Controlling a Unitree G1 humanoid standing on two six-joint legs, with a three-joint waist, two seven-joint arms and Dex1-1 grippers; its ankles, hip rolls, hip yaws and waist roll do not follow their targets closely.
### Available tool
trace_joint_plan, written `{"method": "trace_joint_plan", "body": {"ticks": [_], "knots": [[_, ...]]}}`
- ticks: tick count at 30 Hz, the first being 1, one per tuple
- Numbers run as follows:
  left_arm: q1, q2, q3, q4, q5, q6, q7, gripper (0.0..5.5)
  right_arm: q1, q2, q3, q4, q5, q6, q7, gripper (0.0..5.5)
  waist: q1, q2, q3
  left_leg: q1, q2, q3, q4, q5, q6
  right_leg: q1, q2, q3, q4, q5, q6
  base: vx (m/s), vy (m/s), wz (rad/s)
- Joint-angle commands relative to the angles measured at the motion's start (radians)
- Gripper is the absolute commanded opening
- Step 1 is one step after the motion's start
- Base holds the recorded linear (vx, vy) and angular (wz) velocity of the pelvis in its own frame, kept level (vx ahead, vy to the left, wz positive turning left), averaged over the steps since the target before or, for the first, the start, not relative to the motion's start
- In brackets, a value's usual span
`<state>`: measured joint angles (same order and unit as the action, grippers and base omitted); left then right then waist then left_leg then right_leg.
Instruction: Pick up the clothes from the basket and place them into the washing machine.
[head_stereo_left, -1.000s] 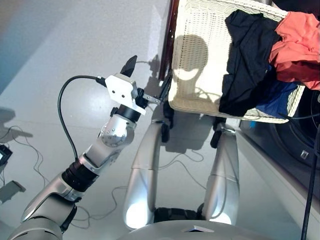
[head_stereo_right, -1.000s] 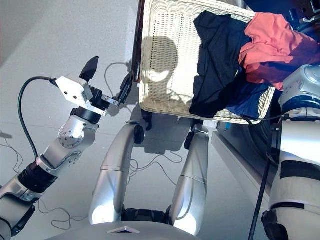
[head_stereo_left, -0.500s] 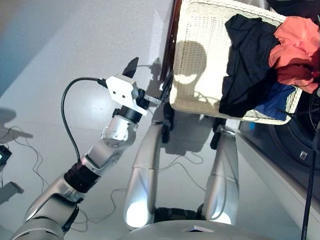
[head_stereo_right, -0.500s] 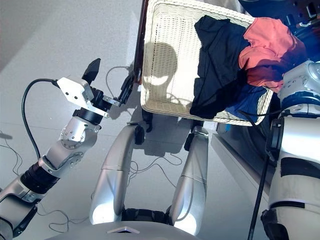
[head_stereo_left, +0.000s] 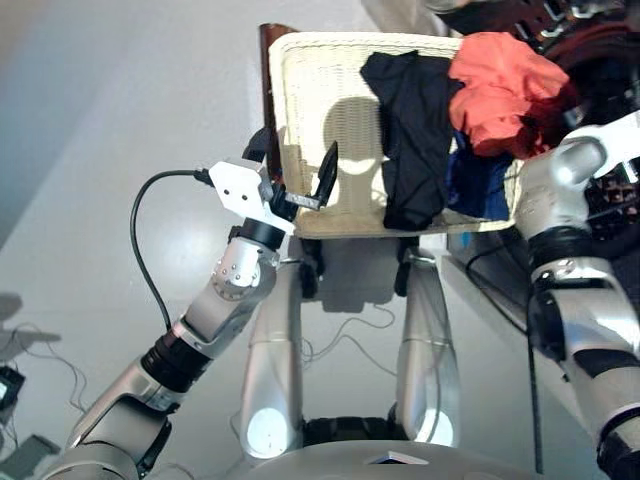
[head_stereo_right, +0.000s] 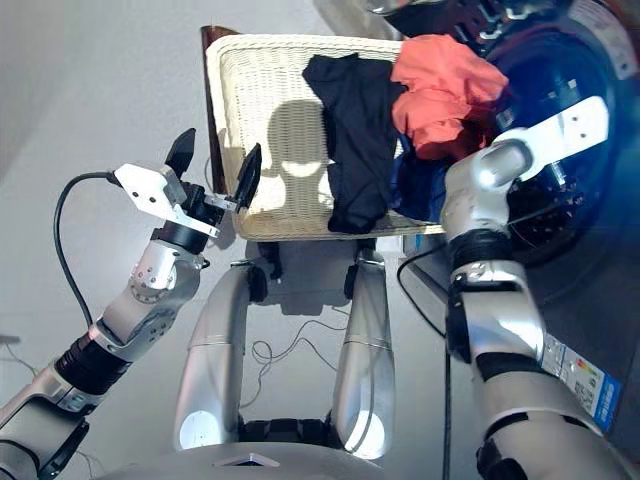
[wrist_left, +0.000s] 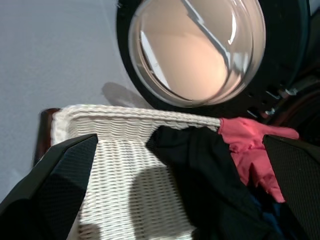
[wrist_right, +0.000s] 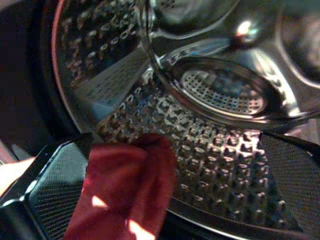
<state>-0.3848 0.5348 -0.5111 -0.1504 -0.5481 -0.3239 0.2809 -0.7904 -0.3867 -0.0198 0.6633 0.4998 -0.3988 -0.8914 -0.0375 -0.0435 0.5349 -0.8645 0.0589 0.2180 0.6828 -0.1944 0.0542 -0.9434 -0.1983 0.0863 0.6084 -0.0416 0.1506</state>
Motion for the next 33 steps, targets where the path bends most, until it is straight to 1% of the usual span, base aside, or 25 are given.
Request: {"method": "trace_joint_plan", "body": {"ticks": [1,4,7,10,11,12,14,18,19,20,21,23,26,28,29,30,31,33], "knots": [[0.024,-0.033,0.032,-0.059,0.068,-0.081,0.002,5.5,0.089,-0.026,0.009,-0.154,-0.193,-0.023,-0.013,5.5,0.008,0.043,-0.018,0.051,0.037,-0.131,-0.119,0.075,-0.139,0.049,0.016,-0.066,-0.025,0.004,-0.006,0.0,0.0,0.0],[0.027,-0.04,0.033,-0.046,0.088,-0.089,-0.01,5.5,0.154,-0.012,0.05,-0.231,-0.299,-0.015,0.032,5.5,0.006,0.047,-0.022,0.077,0.035,-0.126,-0.15,0.09,-0.14,0.076,0.017,-0.07,-0.058,0.015,-0.003,0.0,0.0,0.0],[0.037,-0.038,0.031,-0.013,0.109,-0.092,-0.029,5.5,0.229,-0.013,0.091,-0.306,-0.324,-0.032,0.129,5.5,0.003,0.047,-0.026,0.118,0.034,-0.122,-0.202,0.111,-0.144,0.112,0.019,-0.074,-0.102,0.034,0.003,0.0,0.0,0.0],[0.061,-0.04,0.028,0.026,0.115,-0.091,-0.052,5.5,0.298,-0.004,0.12,-0.357,-0.284,-0.057,0.222,5.5,-0.002,0.045,-0.035,0.171,0.028,-0.114,-0.265,0.135,-0.148,0.166,0.019,-0.079,-0.164,0.057,0.012,0.0,0.0,0.0],[0.072,-0.041,0.03,0.045,0.116,-0.089,-0.06,5.5,0.32,-0.011,0.136,-0.373,-0.274,-0.06,0.266,5.5,-0.003,0.044,-0.041,0.186,0.025,-0.113,-0.291,0.152,-0.15,0.183,0.019,-0.081,-0.192,0.072,0.013,0.057,-0.025,-0.068],[0.087,-0.036,0.039,0.06,0.117,-0.088,-0.071,5.5,0.358,-0.028,0.166,-0.411,-0.263,-0.052,0.338,5.5,-0.005,0.04,-0.045,0.209,0.024,-0.11,-0.313,0.156,-0.155,0.206,0.02,-0.083,-0.211,0.075,0.017,0.054,-0.033,-0.061],[0.11,-0.033,0.044,0.069,0.121,-0.086,-0.083,5.5,0.402,-0.046,0.179,-0.46,-0.239,-0.062,0.38,5.5,-0.01,0.037,-0.05,0.243,0.018,-0.109,-0.356,0.172,-0.157,0.24,0.018,-0.088,-0.256,0.094,0.023,0.063,-0.029,-0.052],[0.139,-0.048,0.063,0.113,0.127,-0.087,-0.096,5.5,0.461,-0.037,0.214,-0.541,-0.163,-0.075,0.492,5.5,-0.015,0.039,-0.061,0.312,0.003,-0.096,-0.441,0.204,-0.164,0.3,0.02,-0.089,-0.336,0.126,0.036,0.056,-0.013,-0.078],[0.142,-0.054,0.066,0.118,0.131,-0.088,-0.098,5.5,0.483,-0.035,0.219,-0.57,-0.133,-0.08,0.523,5.5,-0.018,0.038,-0.064,0.323,0.002,-0.093,-0.458,0.212,-0.166,0.31,0.019,-0.088,-0.352,0.134,0.038,0.0,0.0,0.0],[0.142,-0.054,0.066,0.118,0.131,-0.088,-0.098,5.5,0.483,-0.035,0.219,-0.57,-0.132,-0.08,0.524,5.5,-0.018,0.037,-0.066,0.322,0.001,-0.093,-0.463,0.219,-0.165,0.309,0.019,-0.088,-0.357,0.14,0.038,0.0,0.0,0.0],[0.142,-0.066,0.067,0.141,0.137,-0.086,-0.101,5.5,0.513,-0.056,0.235,-0.622,-0.129,-0.073,0.57,5.5,-0.024,0.033,-0.07,0.333,-0.002,-0.089,-0.481,0.227,-0.168,0.32,0.02,-0.086,-0.375,0.149,0.041,0.0,0.0,0.0],[0.134,-0.083,0.063,0.155,0.138,-0.083,-0.092,5.5,0.537,-0.075,0.239,-0.694,-0.162,-0.065,0.571,5.5,-0.031,0.029,-0.071,0.334,-0.002,-0.087,-0.488,0.233,-0.17,0.322,0.02,-0.087,-0.384,0.154,0.041,0.0,0.0,0.0],[0.105,-0.117,0.049,0.181,0.132,-0.083,-0.079,5.5,0.554,-0.092,0.251,-0.76,-0.127,-0.07,0.616,5.5,-0.041,0.025,-0.069,0.322,0.004,-0.084,-0.481,0.235,-0.172,0.31,0.023,-0.081,-0.381,0.156,0.04,0.0,0.0,0.0],[0.063,-0.16,0.036,0.203,0.12,-0.079,-0.058,5.5,0.552,-0.085,0.263,-0.799,-0.118,-0.074,0.624,5.5,-0.049,0.02,-0.069,0.312,0.007,-0.082,-0.473,0.235,-0.172,0.298,0.024,-0.077,-0.375,0.158,0.039,0.0,0.0,0.0],[0.034,-0.179,0.027,0.216,0.116,-0.077,-0.047,5.5,0.548,-0.085,0.265,-0.829,-0.118,-0.076,0.625,5.5,-0.054,0.019,-0.065,0.309,0.011,-0.082,-0.466,0.229,-0.174,0.295,0.025,-0.075,-0.37,0.153,0.038,0.0,0.0,0.0],[0.003,-0.196,0.02,0.227,0.117,-0.074,-0.034,5.5,0.544,-0.085,0.272,-0.852,-0.123,-0.074,0.625,5.5,-0.058,0.016,-0.067,0.302,0.012,-0.081,-0.466,0.234,-0.174,0.287,0.025,-0.074,-0.37,0.157,0.038,0.0,0.0,0.0],[-0.026,-0.214,0.012,0.236,0.112,-0.072,-0.023,5.5,0.54,-0.086,0.279,-0.876,-0.114,-0.073,0.628,5.5,-0.063,0.013,-0.063,0.3,0.016,-0.081,-0.459,0.228,-0.175,0.284,0.027,-0.072,-0.363,0.153,0.037,0.0,0.0,0.0],[-0.095,-0.25,-0.002,0.273,0.099,-0.067,0.014,5.5,0.513,-0.095,0.307,-0.907,-0.121,-0.067,0.624,5.5,-0.073,0.003,-0.061,0.285,0.022,-0.079,-0.453,0.231,-0.177,0.269,0.028,-0.068,-0.36,0.157,0.036,0.0,0.0,0.0]]}}
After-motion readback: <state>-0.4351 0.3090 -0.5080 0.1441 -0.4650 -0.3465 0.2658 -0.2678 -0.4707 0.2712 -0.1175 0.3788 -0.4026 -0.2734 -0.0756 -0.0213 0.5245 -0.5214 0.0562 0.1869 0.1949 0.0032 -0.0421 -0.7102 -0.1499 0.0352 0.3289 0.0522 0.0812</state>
